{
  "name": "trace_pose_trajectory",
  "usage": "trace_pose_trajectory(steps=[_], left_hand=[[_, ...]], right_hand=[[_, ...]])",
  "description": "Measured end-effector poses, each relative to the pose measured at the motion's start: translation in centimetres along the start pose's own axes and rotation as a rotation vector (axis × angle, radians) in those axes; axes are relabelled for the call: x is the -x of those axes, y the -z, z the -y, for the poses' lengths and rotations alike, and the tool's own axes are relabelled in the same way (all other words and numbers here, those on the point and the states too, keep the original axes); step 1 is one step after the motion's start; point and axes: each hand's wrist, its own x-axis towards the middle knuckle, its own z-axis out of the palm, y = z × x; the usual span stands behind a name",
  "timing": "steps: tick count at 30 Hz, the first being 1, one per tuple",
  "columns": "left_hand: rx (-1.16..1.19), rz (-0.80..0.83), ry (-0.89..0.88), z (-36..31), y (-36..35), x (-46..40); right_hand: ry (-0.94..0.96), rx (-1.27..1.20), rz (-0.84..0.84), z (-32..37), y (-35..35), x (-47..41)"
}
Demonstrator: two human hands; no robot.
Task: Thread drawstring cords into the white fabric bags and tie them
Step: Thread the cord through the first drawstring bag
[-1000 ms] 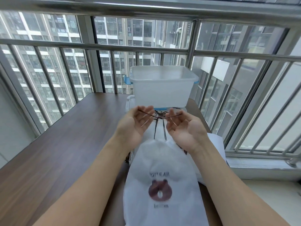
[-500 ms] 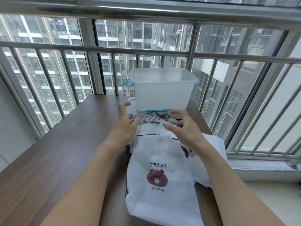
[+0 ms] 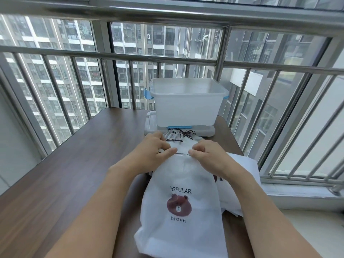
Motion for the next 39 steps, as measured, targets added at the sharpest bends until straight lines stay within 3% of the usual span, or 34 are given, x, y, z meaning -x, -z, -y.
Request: trace_pose_trajectory(steps=[3, 5, 9, 16, 26, 33, 39], left_hand=[[0.250, -0.094, 0.007, -0.6, 0.0, -0.2], [0.238, -0.120, 0.018, -0.8, 0.2, -0.1], [0.496, -0.074, -0.030, -1.7, 0.8, 0.4], [0.893, 0.025, 0.131, -2.7, -0.4, 0.3], [0.827, -0.011, 0.191, -2.5, -1.2, 0.1], [0.794, -0.116, 0.168, -2.5, -1.5, 0.1], [0.714, -0.031, 0.118, -2.6, -1.8, 0.0]], right_hand=[[0.020, -0.084, -0.007, 0.0, 0.2, 0.1], [0.059, -0.068, -0.052, -0.3, 0.0, 0.0], [0.161, 0.047, -0.142, -0.4, -0.4, 0.0], [0.175, -0.062, 0.016, 1.8, -0.5, 1.5], [0.140, -0.055, -0.101, 0.5, 0.1, 0.9], [0.166, -0.220, 0.079, 1.3, 1.0, 1.7], [0.127, -0.169, -0.065, -0.1, 0.5, 0.7]])
